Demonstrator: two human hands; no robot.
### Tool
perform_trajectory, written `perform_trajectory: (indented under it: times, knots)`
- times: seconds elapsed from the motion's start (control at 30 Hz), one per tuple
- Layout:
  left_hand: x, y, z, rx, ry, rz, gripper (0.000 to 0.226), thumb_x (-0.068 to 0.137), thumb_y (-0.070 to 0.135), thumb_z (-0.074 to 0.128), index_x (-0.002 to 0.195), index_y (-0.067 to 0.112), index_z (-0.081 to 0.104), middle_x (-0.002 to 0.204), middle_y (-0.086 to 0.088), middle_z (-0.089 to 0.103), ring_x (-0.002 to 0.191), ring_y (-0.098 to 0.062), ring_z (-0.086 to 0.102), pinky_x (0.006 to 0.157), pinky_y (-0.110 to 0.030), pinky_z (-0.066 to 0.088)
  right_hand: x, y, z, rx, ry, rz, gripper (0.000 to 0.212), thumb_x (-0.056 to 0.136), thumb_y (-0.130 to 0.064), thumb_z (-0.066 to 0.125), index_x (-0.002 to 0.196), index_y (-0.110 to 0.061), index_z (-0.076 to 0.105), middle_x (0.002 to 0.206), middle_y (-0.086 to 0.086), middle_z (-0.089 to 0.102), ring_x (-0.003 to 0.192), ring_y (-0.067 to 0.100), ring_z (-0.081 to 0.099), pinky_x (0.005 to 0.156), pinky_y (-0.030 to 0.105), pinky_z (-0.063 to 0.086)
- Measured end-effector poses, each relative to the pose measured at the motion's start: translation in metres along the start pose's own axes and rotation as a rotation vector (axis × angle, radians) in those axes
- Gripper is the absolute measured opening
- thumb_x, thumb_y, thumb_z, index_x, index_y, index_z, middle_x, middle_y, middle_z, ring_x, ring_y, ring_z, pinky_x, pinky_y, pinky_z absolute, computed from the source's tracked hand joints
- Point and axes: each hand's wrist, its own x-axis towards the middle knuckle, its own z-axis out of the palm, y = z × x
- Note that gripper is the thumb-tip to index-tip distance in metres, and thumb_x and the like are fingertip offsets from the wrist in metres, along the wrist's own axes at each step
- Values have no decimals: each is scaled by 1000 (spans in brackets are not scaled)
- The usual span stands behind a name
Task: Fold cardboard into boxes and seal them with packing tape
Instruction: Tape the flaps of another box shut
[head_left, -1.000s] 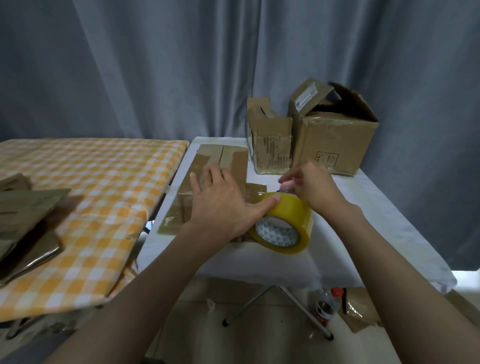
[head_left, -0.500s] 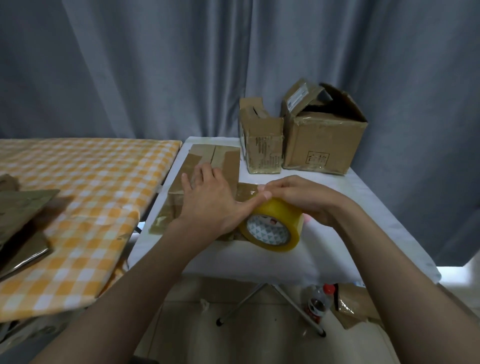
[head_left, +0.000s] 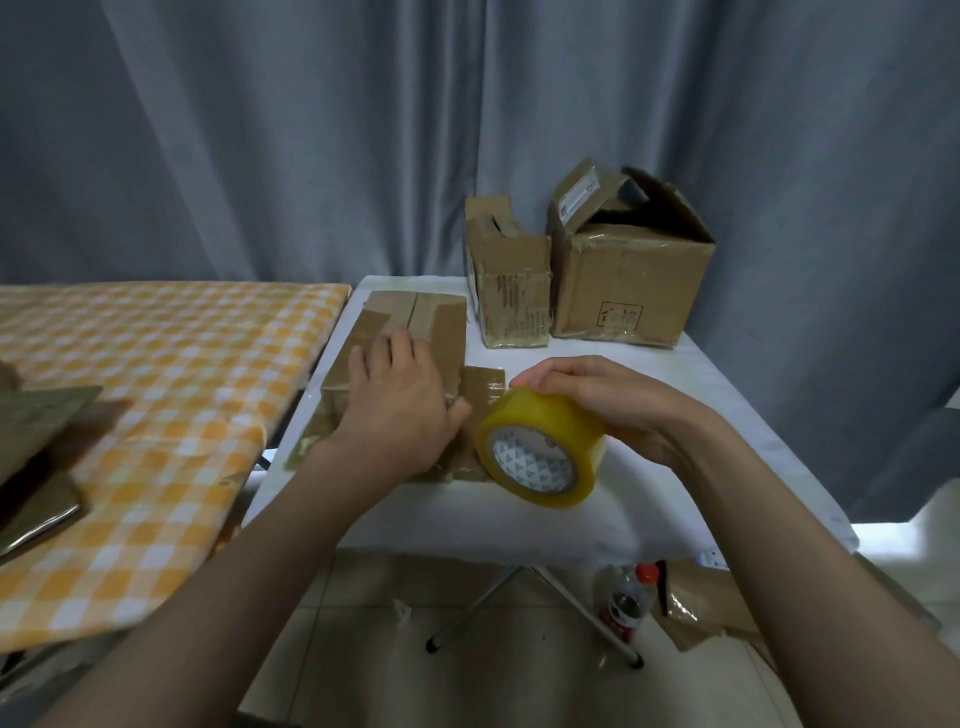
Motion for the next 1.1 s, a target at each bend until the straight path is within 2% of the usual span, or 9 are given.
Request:
perform_trajectory:
  times: [0.13, 0.2, 0.27, 0.37, 0.43, 0.5, 0.67, 1.0, 1.1]
  knots:
    - [2, -6, -5, -104, -42, 30, 88, 88, 69, 47, 153, 18, 17, 156, -15, 20, 147, -33, 16, 122, -54, 9, -11, -1, 2, 59, 16, -2, 21, 94, -26, 59, 109, -32, 74, 118, 1, 65, 107, 22, 63, 92, 37, 57]
    - [2, -9, -14, -257, -4, 28, 93, 81, 77, 46, 154, 23, 24, 157, -10, 23, 147, -30, 18, 122, -51, 6, -16, -1, 4, 93, 32, -18, 24, 92, -23, 63, 112, -35, 71, 111, 0, 67, 102, 19, 64, 89, 36, 56]
    - [1, -9, -21, -335, 117, 99, 77, 85, 71, 45, 145, 24, 45, 150, -5, 38, 142, -23, 28, 121, -50, 9, -21, 0, 7, 119, 40, -57, 27, 92, -20, 66, 114, -35, 68, 100, 3, 71, 93, 17, 65, 87, 36, 53]
    - [-1, 4, -26, -325, 194, 242, 56, 89, 64, 48, 126, 27, 66, 121, 5, 62, 115, -14, 47, 108, -38, 26, -25, -3, 12, 197, 59, -136, 30, 91, -17, 68, 117, -32, 63, 89, 7, 67, 86, 19, 60, 82, 38, 44]
    - [-4, 12, -26, -354, 145, 264, 57, 85, 68, 50, 124, 31, 68, 110, 9, 65, 105, -11, 48, 96, -34, 32, -27, -5, 14, 247, 64, -170, 34, 89, -22, 73, 119, -33, 61, 91, 10, 68, 88, 20, 62, 84, 37, 45]
    - [-4, 17, -26, -400, 131, 252, 53, 84, 65, 56, 125, 33, 67, 114, 8, 66, 108, -15, 51, 98, -39, 36, -28, -5, 15, 267, 78, -198, 38, 88, -24, 75, 120, -33, 59, 92, 10, 68, 86, 18, 64, 81, 32, 49]
    - [-4, 22, -34, -516, 236, 202, 32, 81, 46, 75, 110, 32, 75, 108, 7, 69, 98, -15, 57, 93, -44, 45, -30, -3, 19, 267, 152, -241, 36, 93, -14, 69, 121, -31, 55, 87, 4, 67, 70, 2, 63, 57, 13, 47]
    - [-7, 37, -27, -542, 306, 137, 23, 81, 33, 79, 103, 27, 78, 98, 7, 71, 87, -12, 61, 78, -27, 47, -26, 3, 23, 219, 252, -243, 32, 93, -20, 70, 115, -36, 54, 77, -7, 67, 67, -3, 62, 67, 22, 44]
    - [-6, 40, -22, -551, 255, 188, 28, 89, 21, 71, 117, 23, 73, 104, 3, 64, 97, -15, 59, 86, -30, 47, -27, 3, 23, 223, 246, -231, 36, 91, -15, 71, 114, -37, 54, 80, -7, 67, 68, 1, 63, 61, 18, 46]
